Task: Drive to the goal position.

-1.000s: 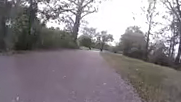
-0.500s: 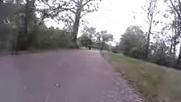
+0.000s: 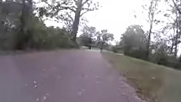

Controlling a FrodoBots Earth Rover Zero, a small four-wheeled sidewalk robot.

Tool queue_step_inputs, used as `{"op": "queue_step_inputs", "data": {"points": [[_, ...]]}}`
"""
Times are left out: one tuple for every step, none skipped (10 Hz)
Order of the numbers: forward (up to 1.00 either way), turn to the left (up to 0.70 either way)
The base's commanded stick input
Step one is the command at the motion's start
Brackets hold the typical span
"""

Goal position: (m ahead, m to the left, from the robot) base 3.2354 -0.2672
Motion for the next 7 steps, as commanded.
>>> {"op": "queue_step_inputs", "data": {"points": [[1.0, 0.0], [1.0, 0.0], [1.0, 0.0], [1.0, 0.0], [1.0, 0.0], [1.0, 0.0], [1.0, 0.0]]}}
